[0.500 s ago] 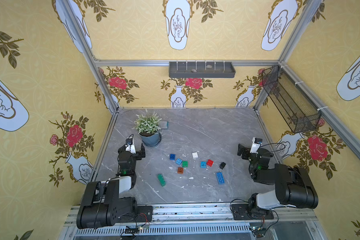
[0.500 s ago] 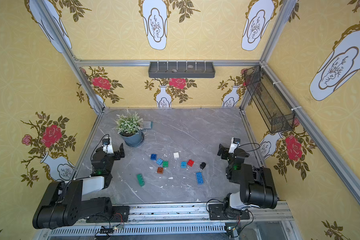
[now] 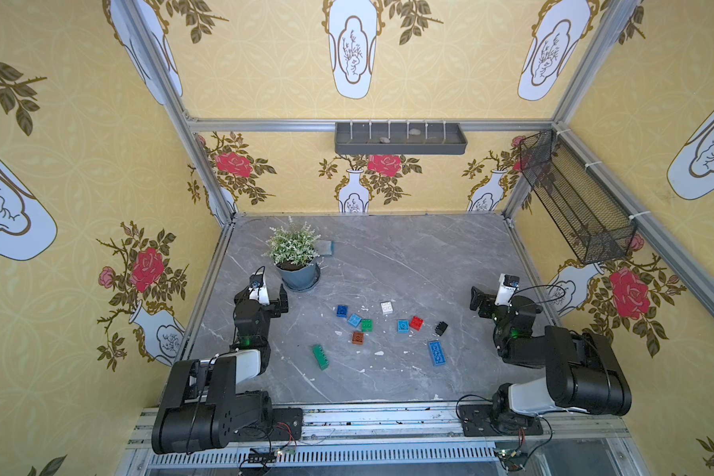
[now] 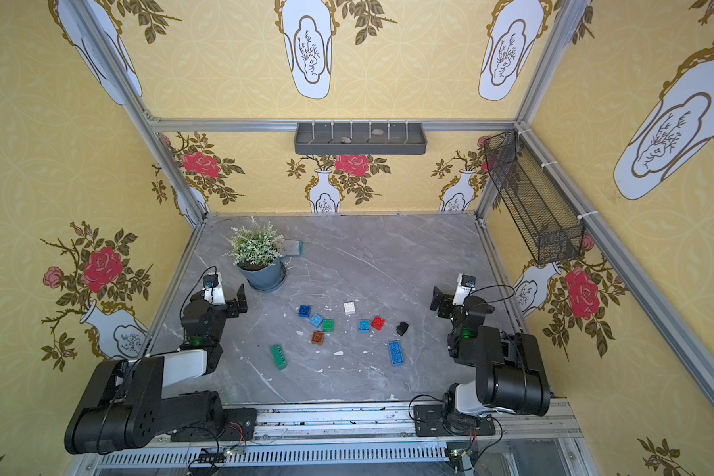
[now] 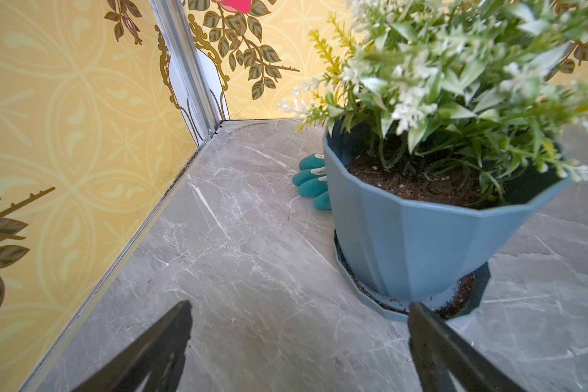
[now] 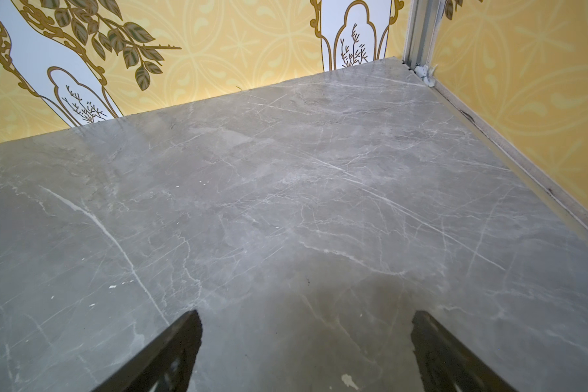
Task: Assemble the number 1 with lego
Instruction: Pick up the lego brick from the center of the board.
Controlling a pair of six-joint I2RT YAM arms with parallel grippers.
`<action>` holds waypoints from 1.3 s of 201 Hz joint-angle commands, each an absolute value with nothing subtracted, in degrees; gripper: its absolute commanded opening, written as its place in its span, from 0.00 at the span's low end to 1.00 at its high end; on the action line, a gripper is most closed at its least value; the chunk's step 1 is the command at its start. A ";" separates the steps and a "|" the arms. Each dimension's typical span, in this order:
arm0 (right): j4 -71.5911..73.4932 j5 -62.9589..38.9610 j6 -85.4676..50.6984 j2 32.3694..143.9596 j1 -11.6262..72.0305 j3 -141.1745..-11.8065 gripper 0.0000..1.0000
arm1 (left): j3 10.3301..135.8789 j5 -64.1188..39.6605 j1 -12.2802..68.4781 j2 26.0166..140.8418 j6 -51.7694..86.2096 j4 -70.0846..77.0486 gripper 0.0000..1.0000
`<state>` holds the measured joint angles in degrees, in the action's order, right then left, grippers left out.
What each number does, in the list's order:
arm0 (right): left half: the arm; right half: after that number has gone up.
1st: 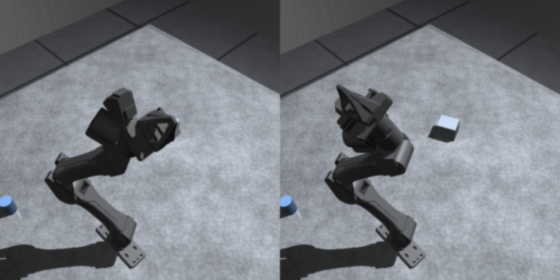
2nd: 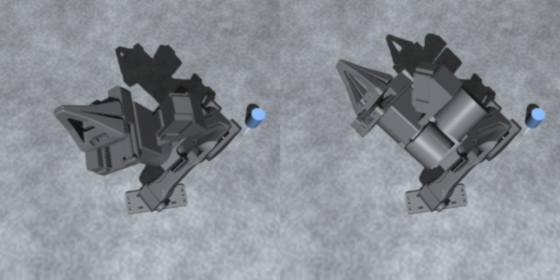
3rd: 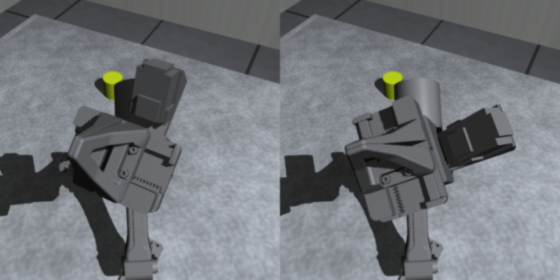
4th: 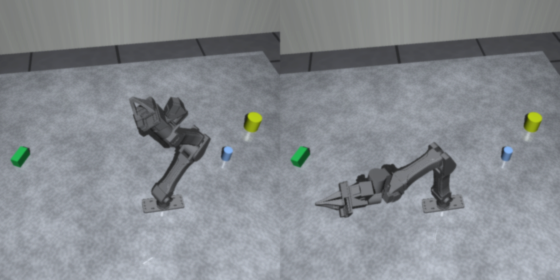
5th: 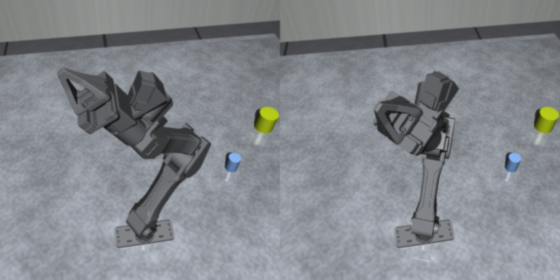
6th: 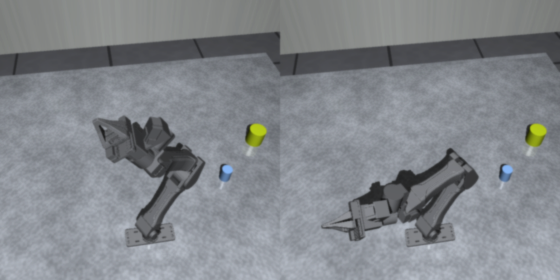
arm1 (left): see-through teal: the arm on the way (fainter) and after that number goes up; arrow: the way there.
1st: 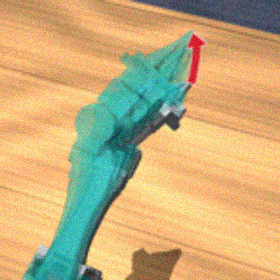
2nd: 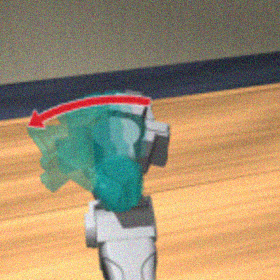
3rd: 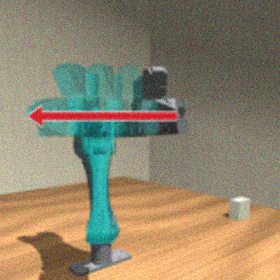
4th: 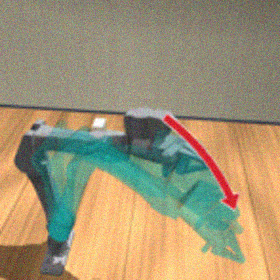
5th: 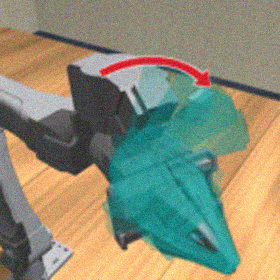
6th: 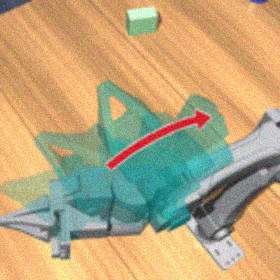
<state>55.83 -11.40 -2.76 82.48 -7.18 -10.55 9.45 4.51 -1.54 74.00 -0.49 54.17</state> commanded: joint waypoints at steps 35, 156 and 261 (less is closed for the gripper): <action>58.57 -11.20 -2.82 82.57 -7.40 -10.81 0.98 | 9.40 4.34 -1.67 74.14 -0.86 55.73 1.00; 16.83 3.24 -28.17 48.47 -7.95 -20.68 0.97 | 17.40 19.69 -1.67 36.73 5.45 16.18 1.00; -20.62 0.56 -34.36 63.18 15.01 -44.19 0.98 | 36.50 2.20 -1.59 44.11 28.88 -25.95 0.95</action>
<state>-11.22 -3.75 -31.97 61.58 7.70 -41.74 33.71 11.40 -1.58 42.54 20.56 -12.19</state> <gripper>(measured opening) 0.978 0.988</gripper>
